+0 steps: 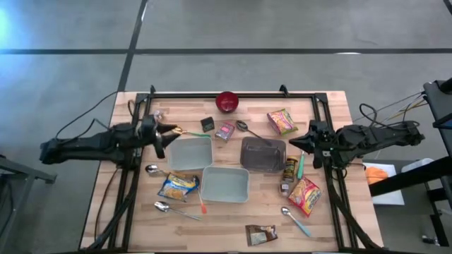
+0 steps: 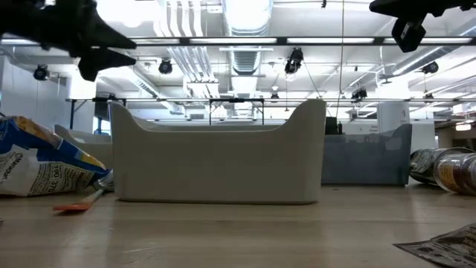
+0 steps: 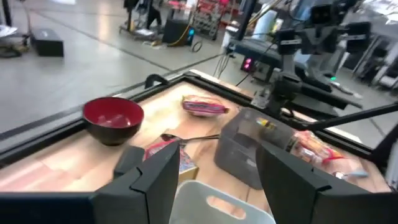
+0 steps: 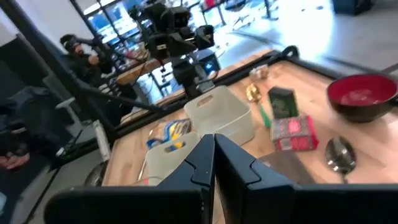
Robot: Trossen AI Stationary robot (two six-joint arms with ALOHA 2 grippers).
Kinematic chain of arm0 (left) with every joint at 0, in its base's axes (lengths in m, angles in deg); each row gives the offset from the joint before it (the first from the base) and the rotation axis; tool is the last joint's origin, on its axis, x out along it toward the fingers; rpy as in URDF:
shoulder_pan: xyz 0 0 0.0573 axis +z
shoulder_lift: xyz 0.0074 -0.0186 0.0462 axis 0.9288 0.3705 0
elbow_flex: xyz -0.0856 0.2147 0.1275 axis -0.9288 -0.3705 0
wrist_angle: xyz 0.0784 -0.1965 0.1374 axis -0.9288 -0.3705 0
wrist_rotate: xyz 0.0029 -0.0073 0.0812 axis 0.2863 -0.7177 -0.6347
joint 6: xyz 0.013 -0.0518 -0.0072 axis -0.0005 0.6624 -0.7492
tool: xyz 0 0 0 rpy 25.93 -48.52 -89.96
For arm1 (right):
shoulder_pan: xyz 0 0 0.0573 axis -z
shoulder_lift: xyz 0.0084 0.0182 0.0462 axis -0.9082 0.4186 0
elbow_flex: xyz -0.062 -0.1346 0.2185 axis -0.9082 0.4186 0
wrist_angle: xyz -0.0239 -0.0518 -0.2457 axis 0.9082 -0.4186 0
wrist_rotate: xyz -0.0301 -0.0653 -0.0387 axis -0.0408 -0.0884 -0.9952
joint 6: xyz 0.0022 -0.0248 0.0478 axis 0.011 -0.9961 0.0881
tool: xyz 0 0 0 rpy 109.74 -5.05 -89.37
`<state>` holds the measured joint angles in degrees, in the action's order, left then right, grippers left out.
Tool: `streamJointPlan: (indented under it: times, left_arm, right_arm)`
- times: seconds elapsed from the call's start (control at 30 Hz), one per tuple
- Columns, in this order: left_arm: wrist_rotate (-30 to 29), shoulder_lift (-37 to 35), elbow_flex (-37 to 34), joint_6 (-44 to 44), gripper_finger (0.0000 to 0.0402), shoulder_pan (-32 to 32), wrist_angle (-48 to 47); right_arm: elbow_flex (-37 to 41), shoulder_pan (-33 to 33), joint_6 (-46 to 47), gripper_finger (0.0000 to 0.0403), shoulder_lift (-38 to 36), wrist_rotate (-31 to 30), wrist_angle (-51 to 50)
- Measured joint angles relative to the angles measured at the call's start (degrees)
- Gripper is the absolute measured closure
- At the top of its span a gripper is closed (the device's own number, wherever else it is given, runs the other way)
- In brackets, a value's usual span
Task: Pick & Place Food Item
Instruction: Put the black seasoning can into the top gray bin
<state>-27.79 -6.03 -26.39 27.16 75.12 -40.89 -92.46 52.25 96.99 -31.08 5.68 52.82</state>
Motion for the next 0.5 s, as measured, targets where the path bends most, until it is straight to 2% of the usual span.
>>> streamJointPlan:
  times: [0.17, 0.3, 0.4, 0.5]
  left_arm:
    - [9.44, 10.22, 5.03, 1.20, 0.0189, 9.68, -3.22]
    - [17.05, 18.26, 8.43, 6.38, 0.0189, 16.96, -2.98]
    - [20.55, 23.77, 11.38, 9.57, 0.0189, 21.20, -2.79]
    - [21.32, 28.32, 14.12, 14.17, 0.0189, 24.01, -3.44]
  right_arm:
    - [0.00, 0.73, -0.18, 0.0394, -0.53, -0.55, 0.39]
    - [0.00, 0.73, -0.19, 0.0394, -0.57, -0.54, 0.32]
    - [0.00, 0.67, -0.19, 0.0394, -0.66, -0.51, 0.34]
    - [0.02, 0.67, -0.19, 0.0394, -0.61, -0.51, 0.34]
